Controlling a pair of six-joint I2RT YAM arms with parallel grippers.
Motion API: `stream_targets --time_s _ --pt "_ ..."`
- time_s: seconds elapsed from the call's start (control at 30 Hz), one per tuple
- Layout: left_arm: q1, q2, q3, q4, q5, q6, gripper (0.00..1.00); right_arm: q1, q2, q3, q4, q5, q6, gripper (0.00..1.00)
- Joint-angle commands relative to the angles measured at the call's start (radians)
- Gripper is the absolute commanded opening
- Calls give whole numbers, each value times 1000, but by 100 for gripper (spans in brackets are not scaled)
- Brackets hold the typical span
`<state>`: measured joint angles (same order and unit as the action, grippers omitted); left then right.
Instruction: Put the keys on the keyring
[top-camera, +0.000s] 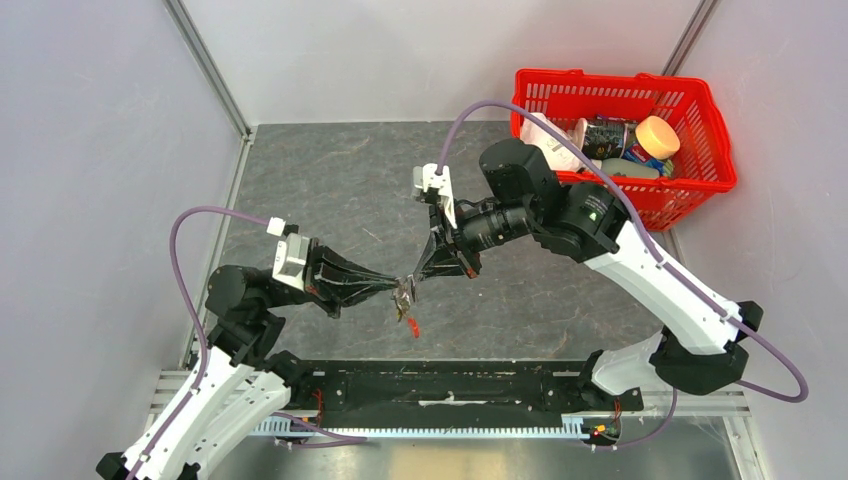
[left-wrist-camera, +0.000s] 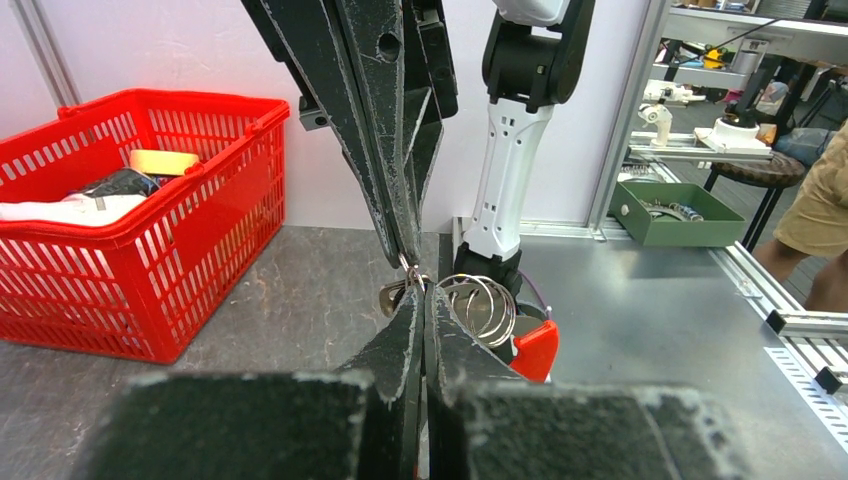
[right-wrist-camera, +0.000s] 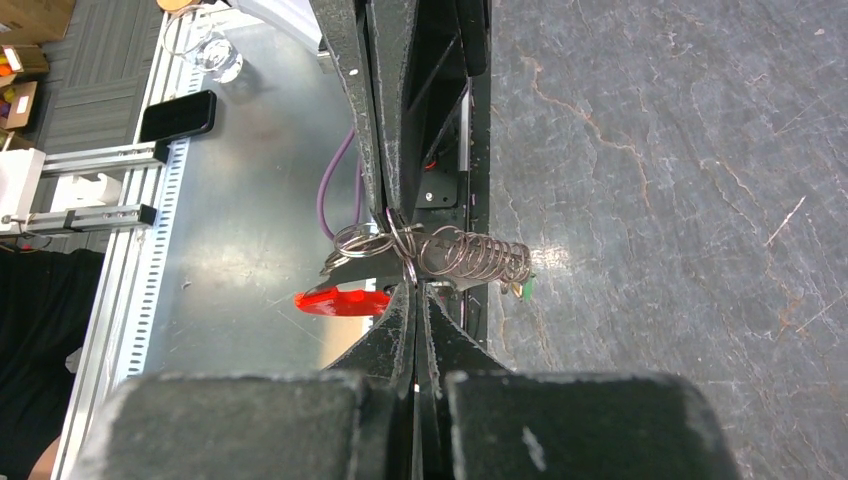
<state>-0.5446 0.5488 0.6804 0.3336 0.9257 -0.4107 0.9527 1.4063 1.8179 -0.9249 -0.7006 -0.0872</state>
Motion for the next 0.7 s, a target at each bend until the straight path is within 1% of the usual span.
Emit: stream_targets --time_s 0.0,0.57,0.6,0.63,0.67 --pt "4 -13 1 72 15 -12 2 1 -35 -13 55 29 14 0" --pt "5 -23 -14 114 0 -34 2 1 -64 -74 65 15 7 0" --pt "3 -24 -16 118 -1 -38 2 1 -68 -79 68 16 6 1" --pt "4 -24 -17 125 -1 -41 2 1 -74 -85 72 20 6 6" --pt "5 -24 -19 132 -2 -44 2 2 -81 -94 79 23 6 14"
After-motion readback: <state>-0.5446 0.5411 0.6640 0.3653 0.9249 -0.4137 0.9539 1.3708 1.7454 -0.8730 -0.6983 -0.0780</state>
